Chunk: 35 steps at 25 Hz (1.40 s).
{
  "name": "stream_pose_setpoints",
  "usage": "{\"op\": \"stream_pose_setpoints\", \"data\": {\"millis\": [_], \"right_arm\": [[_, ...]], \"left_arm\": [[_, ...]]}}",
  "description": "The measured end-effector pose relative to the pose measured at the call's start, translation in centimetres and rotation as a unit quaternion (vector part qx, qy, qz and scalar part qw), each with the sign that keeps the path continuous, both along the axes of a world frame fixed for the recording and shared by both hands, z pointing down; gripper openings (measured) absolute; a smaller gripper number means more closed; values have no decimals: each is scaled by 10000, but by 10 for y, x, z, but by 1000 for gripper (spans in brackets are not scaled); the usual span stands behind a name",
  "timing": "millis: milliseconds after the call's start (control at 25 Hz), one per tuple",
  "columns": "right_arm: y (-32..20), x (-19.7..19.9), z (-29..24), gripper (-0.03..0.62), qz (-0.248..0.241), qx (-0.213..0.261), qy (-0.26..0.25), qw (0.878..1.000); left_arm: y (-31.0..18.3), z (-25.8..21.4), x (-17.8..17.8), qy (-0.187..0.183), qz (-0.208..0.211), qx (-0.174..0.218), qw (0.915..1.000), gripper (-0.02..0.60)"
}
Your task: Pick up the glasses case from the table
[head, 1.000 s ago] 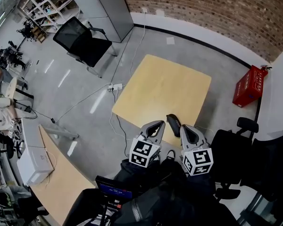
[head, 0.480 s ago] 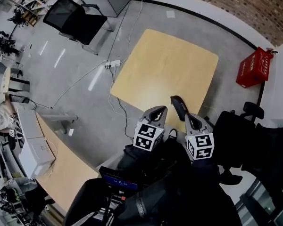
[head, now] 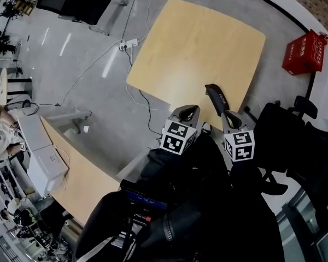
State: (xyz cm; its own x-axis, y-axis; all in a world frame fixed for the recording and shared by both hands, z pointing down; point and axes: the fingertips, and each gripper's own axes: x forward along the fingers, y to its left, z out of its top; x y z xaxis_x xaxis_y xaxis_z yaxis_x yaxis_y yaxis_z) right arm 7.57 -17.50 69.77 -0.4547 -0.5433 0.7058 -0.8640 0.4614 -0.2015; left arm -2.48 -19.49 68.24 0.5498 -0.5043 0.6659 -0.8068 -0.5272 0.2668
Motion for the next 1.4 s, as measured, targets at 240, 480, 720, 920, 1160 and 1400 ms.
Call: {"op": "stream_pose_setpoints", "data": {"millis": [240,480,720,920,1160,1400], "right_arm": [[1,-1,39,102,-66,-407,100,9991],[-2,4,79,238,-160,-716,396,9965],[-6,7,111,342,-356,-912,726,9925],[-15,4,129,370,-500,-1034,824,9900],[-22,-3,149,393,-626,-1176,956,9865],[-26,-7,168,399,-811,-1428,1189,9792]], "left_arm": [[9,27,-5,82,-64,-283,9995,0],[20,49,-13,49,-63,-450,9990,0],[23,64,-27,26,-122,-623,9980,0],[20,75,-39,-16,-188,-716,9973,0],[21,81,-44,-73,-206,-736,9970,0],[23,83,-47,-44,-250,-807,9964,0]]}}
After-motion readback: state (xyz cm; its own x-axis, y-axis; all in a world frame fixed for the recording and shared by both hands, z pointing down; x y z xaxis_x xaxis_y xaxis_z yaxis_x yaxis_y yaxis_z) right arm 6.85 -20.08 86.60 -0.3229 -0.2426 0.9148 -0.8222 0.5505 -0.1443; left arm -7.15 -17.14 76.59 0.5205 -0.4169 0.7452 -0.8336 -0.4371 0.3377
